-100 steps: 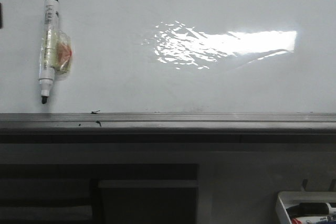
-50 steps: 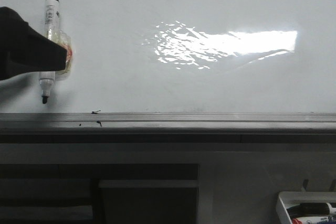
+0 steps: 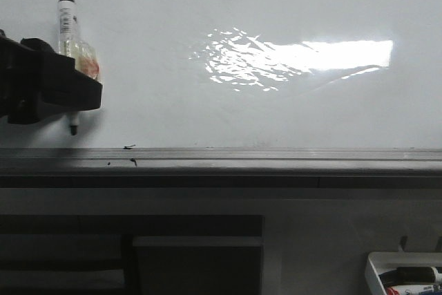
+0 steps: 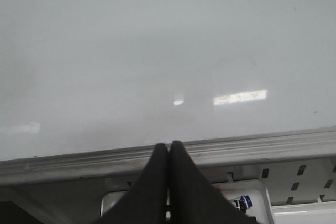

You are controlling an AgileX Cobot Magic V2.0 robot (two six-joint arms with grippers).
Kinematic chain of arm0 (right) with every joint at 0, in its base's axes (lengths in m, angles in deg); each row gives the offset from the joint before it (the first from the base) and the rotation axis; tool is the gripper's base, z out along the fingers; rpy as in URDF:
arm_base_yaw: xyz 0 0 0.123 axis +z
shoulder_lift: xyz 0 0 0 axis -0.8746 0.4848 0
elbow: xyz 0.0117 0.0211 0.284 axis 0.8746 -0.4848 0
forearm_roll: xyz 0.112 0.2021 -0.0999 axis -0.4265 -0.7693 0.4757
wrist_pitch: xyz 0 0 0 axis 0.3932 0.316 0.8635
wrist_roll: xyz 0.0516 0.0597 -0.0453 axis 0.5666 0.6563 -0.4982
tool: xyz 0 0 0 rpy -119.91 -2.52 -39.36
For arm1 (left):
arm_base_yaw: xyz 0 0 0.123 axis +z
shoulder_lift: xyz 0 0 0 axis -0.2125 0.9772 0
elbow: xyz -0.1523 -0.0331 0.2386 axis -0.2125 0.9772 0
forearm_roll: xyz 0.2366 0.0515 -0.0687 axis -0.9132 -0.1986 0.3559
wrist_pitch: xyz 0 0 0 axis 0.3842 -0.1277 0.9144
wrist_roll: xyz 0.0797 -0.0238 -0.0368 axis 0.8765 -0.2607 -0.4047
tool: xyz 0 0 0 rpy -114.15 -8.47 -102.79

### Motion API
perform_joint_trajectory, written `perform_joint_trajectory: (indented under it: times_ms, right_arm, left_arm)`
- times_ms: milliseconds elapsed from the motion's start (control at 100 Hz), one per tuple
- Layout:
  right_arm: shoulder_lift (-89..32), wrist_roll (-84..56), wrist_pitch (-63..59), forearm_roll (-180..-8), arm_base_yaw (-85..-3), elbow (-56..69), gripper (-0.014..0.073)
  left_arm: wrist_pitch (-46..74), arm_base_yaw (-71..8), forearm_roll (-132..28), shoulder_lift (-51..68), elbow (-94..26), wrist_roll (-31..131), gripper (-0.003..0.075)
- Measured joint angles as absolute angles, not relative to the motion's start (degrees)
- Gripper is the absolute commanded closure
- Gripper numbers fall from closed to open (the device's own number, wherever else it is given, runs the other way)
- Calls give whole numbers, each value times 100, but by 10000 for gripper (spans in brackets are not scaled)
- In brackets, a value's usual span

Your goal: Write number 4 on whiteboard

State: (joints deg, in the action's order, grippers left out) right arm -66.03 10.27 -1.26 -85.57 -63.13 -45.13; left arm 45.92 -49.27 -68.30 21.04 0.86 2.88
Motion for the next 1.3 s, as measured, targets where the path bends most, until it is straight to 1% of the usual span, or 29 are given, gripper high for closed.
perform_joint_trajectory:
  times_ms: [50,70,170,390,480,650,710,730,740,770,790,840,900,920,970,1190,1300]
  right_arm:
    - [-6603,1027,-126,-8557,-6301,-4513,655]
    - [-6603,1027,-126,-8557,-6287,-4513,655]
    - [-6603,1027,-126,-8557,-6025,-4513,655]
    - [-6313,1027,-458,-8557,-4977,-4186,655]
    - [-5988,1027,-714,-8557,-4482,-3799,655]
    - [-5166,987,-904,-8557,-3455,-2993,644]
    - [-4853,813,-929,-8557,-3034,-2695,578]
    - [-4756,764,-930,-8557,-2941,-2598,526]
    - [-4724,742,-930,-8557,-2847,-2566,526]
    - [-4570,663,-938,-8557,-2663,-2447,446]
    - [-4512,635,-938,-8557,-2530,-2360,411]
    - [-4294,555,-938,-8557,-2240,-2171,274]
    - [-4091,518,-938,-8519,-1940,-1947,176]
    - [-4016,518,-938,-8506,-1861,-1881,166]
    - [-3849,505,-942,-8491,-1723,-1741,165]
    - [-3205,481,-942,-8456,-1389,-1292,239]
    - [-2974,481,-942,-8456,-1205,-1066,249]
  left_arm:
    - [4592,-4927,-6830,2139,86,288,718]
    - [4592,-4927,-6830,2139,86,288,741]
    - [4592,-4927,-6851,2139,86,300,741]
    - [4515,-4927,-7296,2112,86,308,741]
    - [4446,-4927,-7942,2014,86,308,741]
    - [4531,-4927,-9745,1839,86,321,741]
    - [4665,-4927,-10255,1835,86,321,741]
    - [4727,-4927,-10438,1835,86,321,741]
    - [4744,-4927,-10500,1835,86,321,741]
    - [4852,-4927,-10795,1835,86,321,741]
    - [4901,-4927,-10964,1835,86,321,741]
    - [5113,-4927,-11347,1835,86,321,741]
    - [5320,-4927,-11760,1835,86,321,741]
    - [5383,-4927,-11895,1835,86,321,741]
    - [5496,-4927,-12159,1835,86,321,741]
    - [5574,-4927,-12458,1835,86,321,741]
    - [5587,-4927,-12483,1835,86,321,741]
